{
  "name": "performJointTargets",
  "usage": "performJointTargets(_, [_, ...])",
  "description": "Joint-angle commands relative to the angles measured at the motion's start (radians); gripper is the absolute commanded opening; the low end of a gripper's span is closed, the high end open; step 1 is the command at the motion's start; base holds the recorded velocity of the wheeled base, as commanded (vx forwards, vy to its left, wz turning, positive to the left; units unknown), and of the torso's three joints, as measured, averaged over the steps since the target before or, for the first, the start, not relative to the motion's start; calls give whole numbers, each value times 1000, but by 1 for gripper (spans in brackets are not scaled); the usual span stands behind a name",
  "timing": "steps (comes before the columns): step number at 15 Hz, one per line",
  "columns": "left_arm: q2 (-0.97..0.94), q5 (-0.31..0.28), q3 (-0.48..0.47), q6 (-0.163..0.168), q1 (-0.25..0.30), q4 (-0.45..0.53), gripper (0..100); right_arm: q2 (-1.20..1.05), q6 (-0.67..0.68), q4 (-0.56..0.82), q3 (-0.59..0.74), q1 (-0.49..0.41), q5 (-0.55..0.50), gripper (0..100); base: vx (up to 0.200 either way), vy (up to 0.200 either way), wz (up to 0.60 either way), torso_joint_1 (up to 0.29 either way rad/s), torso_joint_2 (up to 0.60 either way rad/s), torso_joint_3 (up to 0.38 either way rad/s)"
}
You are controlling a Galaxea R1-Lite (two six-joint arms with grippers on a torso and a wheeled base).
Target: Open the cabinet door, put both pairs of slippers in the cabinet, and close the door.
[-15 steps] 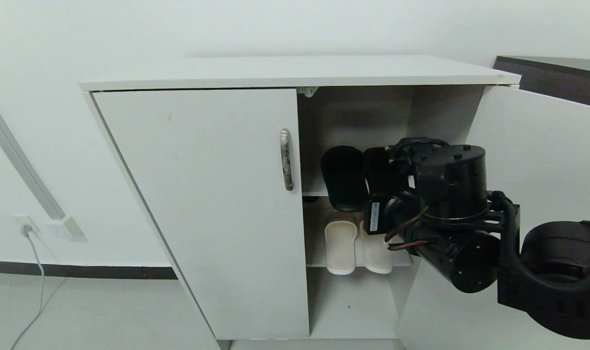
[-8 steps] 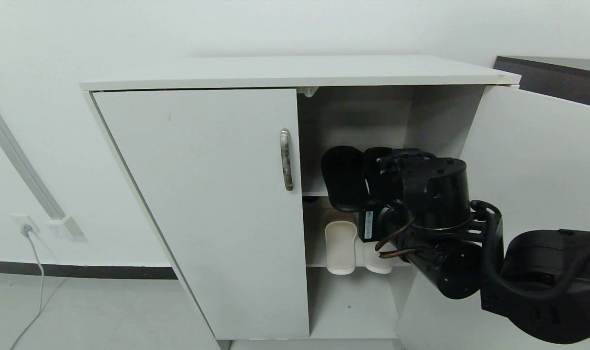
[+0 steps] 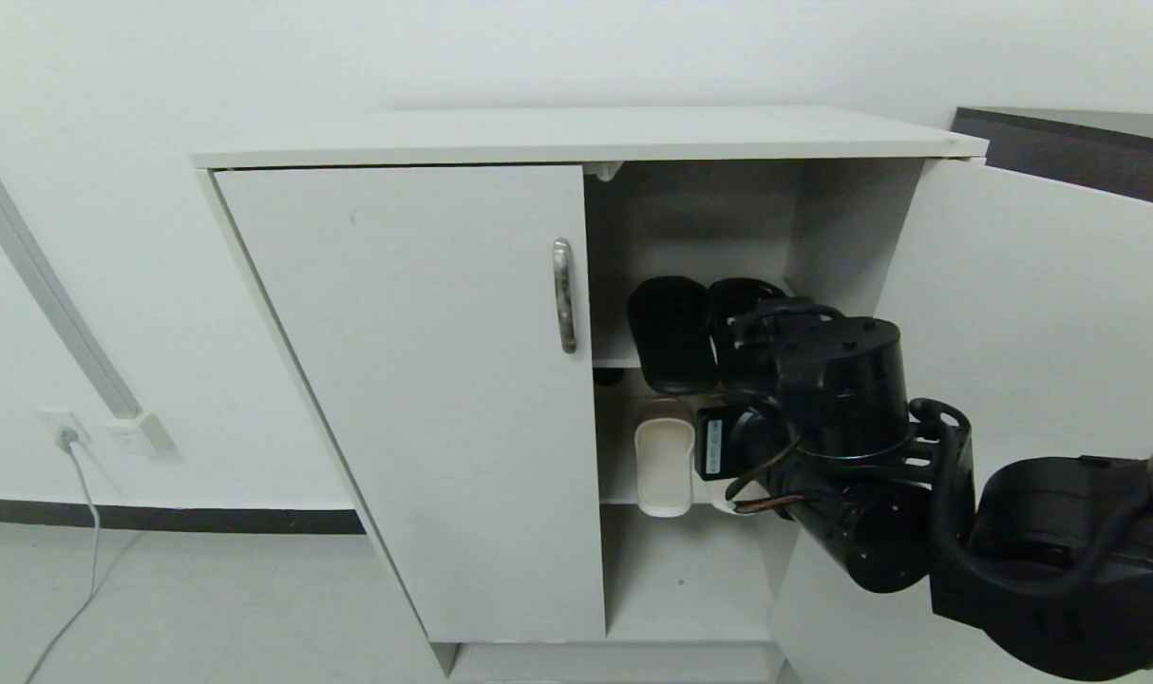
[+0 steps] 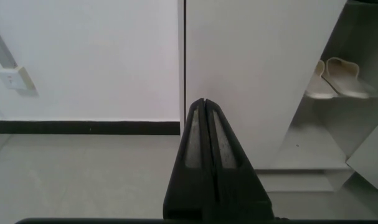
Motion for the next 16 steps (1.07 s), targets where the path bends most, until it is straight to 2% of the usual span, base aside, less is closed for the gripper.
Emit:
performJointTargets(1, [1, 0, 0, 0, 0, 1, 0, 8, 0, -6, 1, -1, 0, 0, -200, 0, 0, -2, 2, 7])
performJointTargets(10, [1, 0, 0, 0, 0, 1, 0, 5, -5, -16, 37, -4, 2, 0, -200, 0, 0, 4, 1, 2])
performJointTargets(16, [1, 0, 0, 0, 0, 1, 0, 7, -40, -50, 70, -19, 2, 0, 0, 0, 0, 0, 0, 0])
